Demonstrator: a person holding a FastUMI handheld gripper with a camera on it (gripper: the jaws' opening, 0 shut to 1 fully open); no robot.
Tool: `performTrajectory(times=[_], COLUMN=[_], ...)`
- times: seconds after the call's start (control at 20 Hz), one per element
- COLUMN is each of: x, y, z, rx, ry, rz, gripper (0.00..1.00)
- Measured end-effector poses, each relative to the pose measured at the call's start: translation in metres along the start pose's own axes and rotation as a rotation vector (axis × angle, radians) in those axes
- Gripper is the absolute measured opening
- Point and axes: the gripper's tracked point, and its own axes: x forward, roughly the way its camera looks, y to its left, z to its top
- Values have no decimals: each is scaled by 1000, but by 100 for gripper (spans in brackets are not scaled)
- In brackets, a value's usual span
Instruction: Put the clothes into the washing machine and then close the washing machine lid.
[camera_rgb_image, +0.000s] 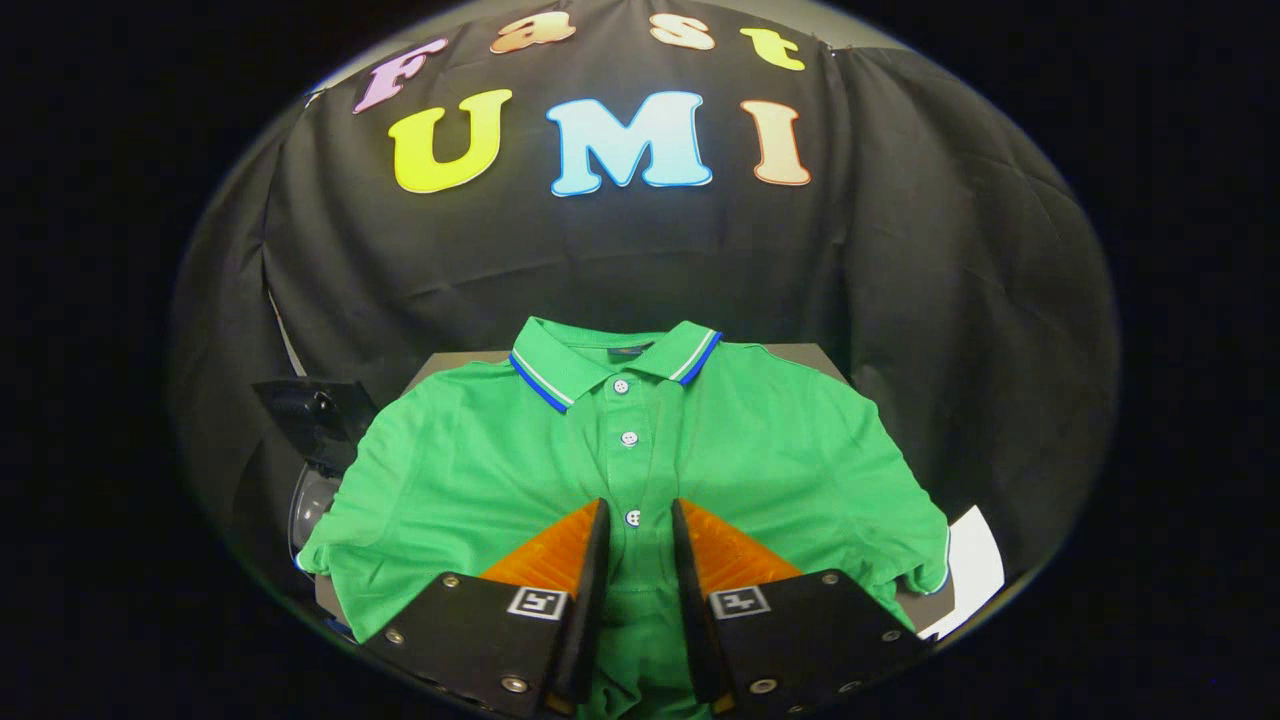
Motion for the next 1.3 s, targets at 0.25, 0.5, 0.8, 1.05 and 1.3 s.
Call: performTrajectory(times=[0.25,0.5,0.8,1.05,1.3], x=[-1,-2,-17,-38,-67], y=[2,3,2,22,53], z=[2,6,26,59,105], rx=[12,-53,-36,-24,-4], ry=[52,78,58,35,-25], rz=[-49,-57,-52,-32,-2], gripper=[11,3,3,3,3])
